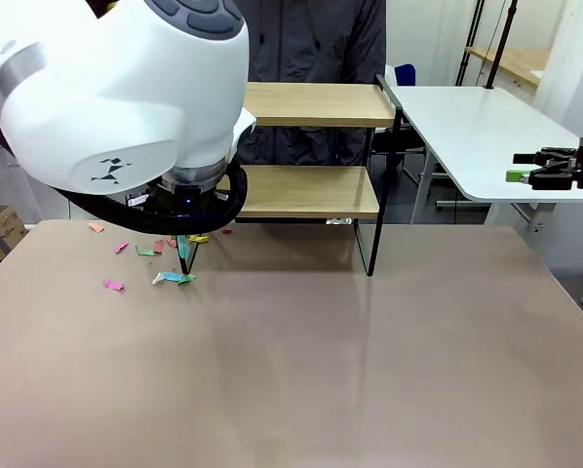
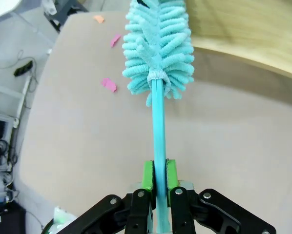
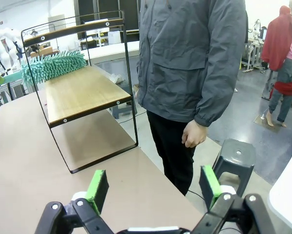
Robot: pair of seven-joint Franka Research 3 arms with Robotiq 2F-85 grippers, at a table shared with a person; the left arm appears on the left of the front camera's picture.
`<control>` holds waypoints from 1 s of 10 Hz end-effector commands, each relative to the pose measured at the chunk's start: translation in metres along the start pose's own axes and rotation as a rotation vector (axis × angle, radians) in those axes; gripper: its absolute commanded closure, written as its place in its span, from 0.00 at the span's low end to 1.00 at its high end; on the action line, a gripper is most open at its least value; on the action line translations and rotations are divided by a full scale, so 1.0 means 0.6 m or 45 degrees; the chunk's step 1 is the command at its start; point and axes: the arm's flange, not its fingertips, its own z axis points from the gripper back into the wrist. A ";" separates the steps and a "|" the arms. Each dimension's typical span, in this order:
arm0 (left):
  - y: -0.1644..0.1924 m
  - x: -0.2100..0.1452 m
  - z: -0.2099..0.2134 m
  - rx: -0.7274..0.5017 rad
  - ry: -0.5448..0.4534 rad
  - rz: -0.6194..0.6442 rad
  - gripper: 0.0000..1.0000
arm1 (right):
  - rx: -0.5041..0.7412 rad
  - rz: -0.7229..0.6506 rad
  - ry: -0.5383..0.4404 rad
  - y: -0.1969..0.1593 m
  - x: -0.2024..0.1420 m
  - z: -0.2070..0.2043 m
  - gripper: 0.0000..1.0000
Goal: Clean the shelf.
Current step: Clean the specific section of the Shelf indicated by the human with the Duster.
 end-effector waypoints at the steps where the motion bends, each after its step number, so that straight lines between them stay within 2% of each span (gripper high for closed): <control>1: 0.006 0.006 0.027 -0.144 -0.033 -0.005 0.87 | -0.021 -0.016 0.018 0.007 0.012 -0.003 0.00; 3: 0.025 0.010 0.071 -0.333 -0.102 -0.018 0.87 | -0.021 -0.016 0.018 0.007 0.012 -0.003 0.00; 5: 0.035 0.004 0.104 -0.457 -0.141 -0.064 0.87 | -0.021 -0.016 0.018 0.007 0.012 -0.003 0.00; 7: 0.053 -0.002 0.133 -0.628 -0.134 -0.216 0.87 | -0.021 -0.016 0.018 0.007 0.012 -0.003 0.00; 10: 0.129 -0.006 0.143 -0.865 -0.070 -0.485 0.87 | -0.021 -0.016 0.018 0.007 0.012 -0.003 0.00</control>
